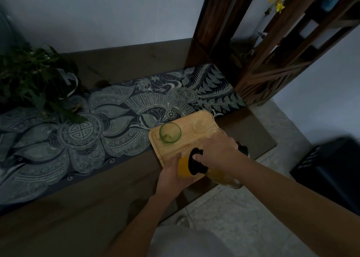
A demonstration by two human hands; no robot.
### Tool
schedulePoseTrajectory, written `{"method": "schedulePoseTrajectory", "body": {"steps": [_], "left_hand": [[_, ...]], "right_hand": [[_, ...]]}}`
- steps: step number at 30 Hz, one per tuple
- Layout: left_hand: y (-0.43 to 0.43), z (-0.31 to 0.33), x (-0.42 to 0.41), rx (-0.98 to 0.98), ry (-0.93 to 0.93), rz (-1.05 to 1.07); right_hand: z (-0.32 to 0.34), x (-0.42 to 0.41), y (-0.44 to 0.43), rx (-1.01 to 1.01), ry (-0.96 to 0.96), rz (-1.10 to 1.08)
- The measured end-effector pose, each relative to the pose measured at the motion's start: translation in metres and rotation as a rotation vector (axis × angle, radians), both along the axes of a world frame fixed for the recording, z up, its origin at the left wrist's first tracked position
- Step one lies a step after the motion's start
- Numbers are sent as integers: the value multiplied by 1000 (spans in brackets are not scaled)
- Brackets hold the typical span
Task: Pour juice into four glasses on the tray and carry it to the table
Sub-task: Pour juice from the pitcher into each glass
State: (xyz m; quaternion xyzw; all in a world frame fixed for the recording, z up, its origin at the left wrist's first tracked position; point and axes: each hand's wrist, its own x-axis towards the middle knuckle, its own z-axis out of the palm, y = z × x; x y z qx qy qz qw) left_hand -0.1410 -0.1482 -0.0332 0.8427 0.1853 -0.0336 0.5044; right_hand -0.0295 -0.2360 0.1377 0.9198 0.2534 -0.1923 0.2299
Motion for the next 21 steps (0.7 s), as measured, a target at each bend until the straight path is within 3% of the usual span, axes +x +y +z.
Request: {"method": "schedulePoseTrajectory", "body": {"steps": [10,15,21], "left_hand": [[2,-2,1,-5,7,-22],[2,2,-1,-16,-21,-28],[2,6,-1,-61,3,-18]], "right_hand": [[-12,-1,-24,123,5,-108],[-24,-2,-60,342,-17,-149],[-37,-4,-96,406,21,-281]]}}
